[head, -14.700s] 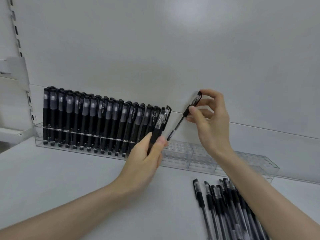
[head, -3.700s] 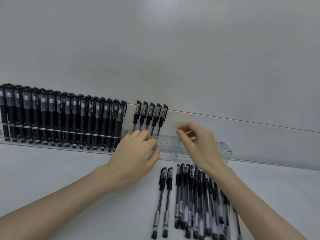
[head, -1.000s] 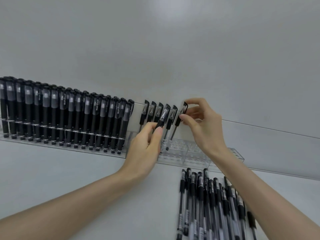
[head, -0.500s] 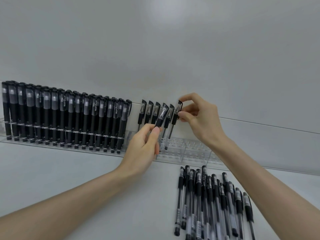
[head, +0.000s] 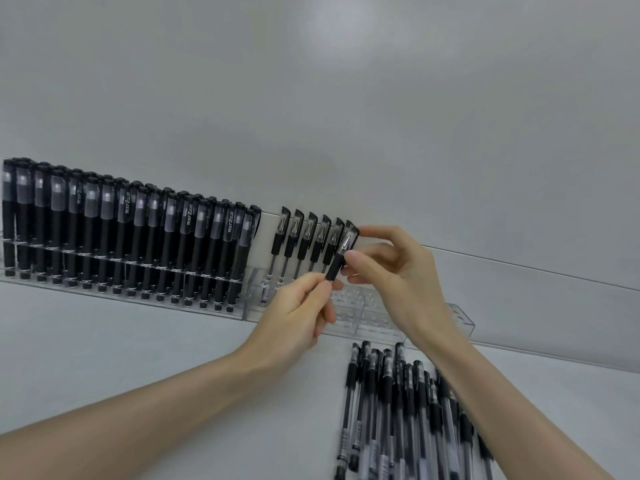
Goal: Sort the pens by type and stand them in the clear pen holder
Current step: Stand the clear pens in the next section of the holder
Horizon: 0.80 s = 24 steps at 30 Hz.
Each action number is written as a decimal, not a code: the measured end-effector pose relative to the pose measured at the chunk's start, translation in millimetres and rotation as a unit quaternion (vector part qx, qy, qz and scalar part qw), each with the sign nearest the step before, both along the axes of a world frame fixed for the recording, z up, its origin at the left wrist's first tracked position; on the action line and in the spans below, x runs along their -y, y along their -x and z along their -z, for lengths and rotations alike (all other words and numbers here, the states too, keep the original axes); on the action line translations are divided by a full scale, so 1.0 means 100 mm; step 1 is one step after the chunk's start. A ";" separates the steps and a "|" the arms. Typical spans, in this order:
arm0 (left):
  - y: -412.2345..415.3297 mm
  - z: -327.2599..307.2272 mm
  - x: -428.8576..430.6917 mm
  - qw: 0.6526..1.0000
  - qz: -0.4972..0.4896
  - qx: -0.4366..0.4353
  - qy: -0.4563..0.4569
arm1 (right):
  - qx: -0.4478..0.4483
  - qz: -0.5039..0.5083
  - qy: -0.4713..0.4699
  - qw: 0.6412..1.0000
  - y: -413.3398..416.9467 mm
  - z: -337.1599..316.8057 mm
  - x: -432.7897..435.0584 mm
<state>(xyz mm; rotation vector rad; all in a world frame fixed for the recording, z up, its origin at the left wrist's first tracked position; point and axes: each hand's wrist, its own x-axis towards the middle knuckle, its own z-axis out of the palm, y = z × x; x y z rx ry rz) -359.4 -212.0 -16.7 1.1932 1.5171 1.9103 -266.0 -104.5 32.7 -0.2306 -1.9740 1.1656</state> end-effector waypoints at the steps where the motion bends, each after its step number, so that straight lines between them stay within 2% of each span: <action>1: -0.01 0.00 0.01 1.000 0.007 -0.012 0.004 | -0.017 -0.003 0.020 1.000 -0.02 0.02 0.00; 4: 0.00 0.00 0.03 0.998 0.025 -0.055 0.020 | -0.028 -0.012 0.060 0.998 -0.05 0.04 -0.03; 6: 0.00 0.01 0.04 0.997 0.048 -0.061 0.023 | -0.015 -0.013 0.048 0.999 -0.07 0.06 -0.04; 8: 0.02 0.02 0.03 0.995 0.028 -0.094 0.030 | -0.018 -0.008 0.035 0.999 -0.09 0.04 -0.04; 9: 0.06 0.03 0.02 0.990 -0.007 -0.139 0.033 | -0.027 0.000 0.030 0.999 -0.09 0.01 -0.05; 10: 0.10 0.05 0.01 0.974 -0.060 -0.215 0.034 | -0.042 0.013 0.023 0.999 -0.09 -0.02 -0.07; 11: 0.16 0.08 0.01 0.942 -0.122 -0.311 0.030 | -0.060 0.029 0.013 0.998 -0.09 -0.07 -0.10; 13: 0.24 0.14 0.01 0.855 -0.199 -0.478 0.024 | -0.092 0.060 -0.019 0.994 -0.09 -0.16 -0.16; 14: 0.27 0.18 0.01 0.824 -0.207 -0.526 0.032 | -0.103 0.074 -0.036 0.991 -0.08 -0.20 -0.20; 16: 0.27 0.27 -0.01 0.786 -0.207 -0.579 0.063 | -0.121 0.093 -0.061 0.986 -0.05 -0.24 -0.25; 19: 0.25 0.33 -0.03 0.756 -0.214 -0.612 0.092 | -0.121 0.113 -0.095 0.982 0.02 -0.22 -0.29; 24: 0.24 0.32 -0.02 0.743 -0.224 -0.623 0.099 | -0.099 0.117 -0.108 0.982 0.13 -0.10 -0.32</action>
